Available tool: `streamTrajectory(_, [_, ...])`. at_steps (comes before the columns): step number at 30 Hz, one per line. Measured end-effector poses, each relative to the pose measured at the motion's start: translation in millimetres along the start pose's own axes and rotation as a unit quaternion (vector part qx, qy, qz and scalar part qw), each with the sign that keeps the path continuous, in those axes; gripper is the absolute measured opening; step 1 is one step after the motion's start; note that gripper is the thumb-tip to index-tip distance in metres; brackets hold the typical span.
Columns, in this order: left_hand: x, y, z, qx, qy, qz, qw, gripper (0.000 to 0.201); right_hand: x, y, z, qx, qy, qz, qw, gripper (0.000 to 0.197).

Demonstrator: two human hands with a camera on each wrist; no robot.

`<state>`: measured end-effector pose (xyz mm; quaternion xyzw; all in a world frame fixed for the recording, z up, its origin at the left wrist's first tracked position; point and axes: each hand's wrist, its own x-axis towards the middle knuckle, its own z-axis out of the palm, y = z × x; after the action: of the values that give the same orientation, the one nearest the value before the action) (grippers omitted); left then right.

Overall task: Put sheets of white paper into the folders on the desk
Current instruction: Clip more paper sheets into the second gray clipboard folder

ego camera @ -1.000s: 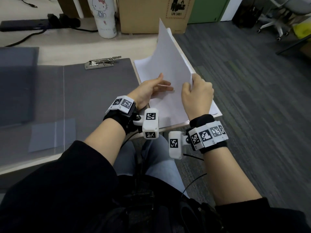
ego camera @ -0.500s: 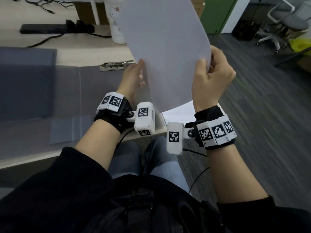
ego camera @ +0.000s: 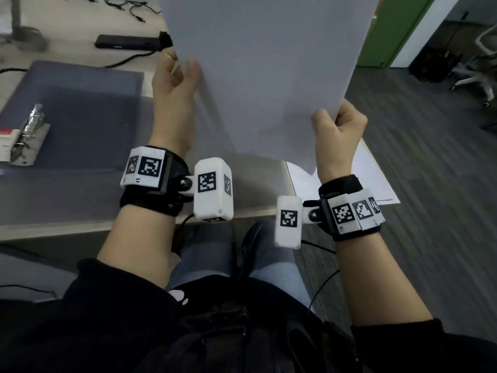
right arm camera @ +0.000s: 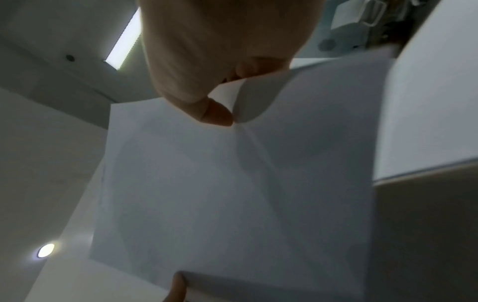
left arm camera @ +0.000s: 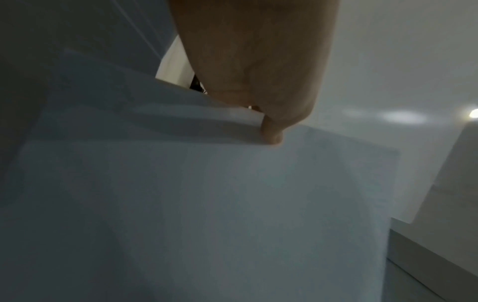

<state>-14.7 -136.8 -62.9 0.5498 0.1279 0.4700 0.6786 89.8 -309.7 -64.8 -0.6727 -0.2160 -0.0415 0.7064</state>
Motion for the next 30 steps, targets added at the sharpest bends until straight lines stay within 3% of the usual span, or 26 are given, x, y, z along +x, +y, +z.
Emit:
streamTrajectory(3, [-14.1, -3.8, -10.5, 0.022, -0.001, -0.020, 1.000, 0.013, -3.8, 6.4, 5.7, 0.078, -0.018, 0.100, 0.992, 0.030])
streamTrajectory(5, [-24.3, -5.5, -13.7, 0.038, -0.007, -0.040, 0.998, 0.011, -7.4, 9.7, 9.9, 0.105, -0.025, 0.124, 0.986, 0.021])
streamTrajectory(14, [-24.7, 10.1, -20.2, 0.073, 0.022, -0.032, 0.997, 0.022, -5.6, 1.0, 30.5, 0.146, -0.030, 0.082, 0.985, 0.023])
streamTrajectory(20, [-30.3, -7.6, -44.7, 0.146, 0.041, -0.053, 0.987, 0.020, -14.7, 19.9, 29.1, 0.114, -0.017, 0.136, 0.984, 0.022])
streamTrajectory(23, [-27.7, -9.6, -50.0, 0.157, 0.035, -0.032, 0.986, 0.019, -11.6, 20.7, 27.7, 0.124, 0.014, 0.140, 0.982, 0.018])
streamTrajectory(28, [-22.0, -4.6, -46.4, 0.188, 0.042, -0.005, 0.981, 0.016, -1.4, 17.0, 32.4, 0.135, 0.053, 0.072, 0.987, 0.015])
streamTrajectory(30, [-22.7, -3.3, -45.7, 0.200, 0.049, 0.003, 0.979, 0.018, 2.5, 19.6, 34.1, 0.125, 0.066, 0.057, 0.988, 0.023])
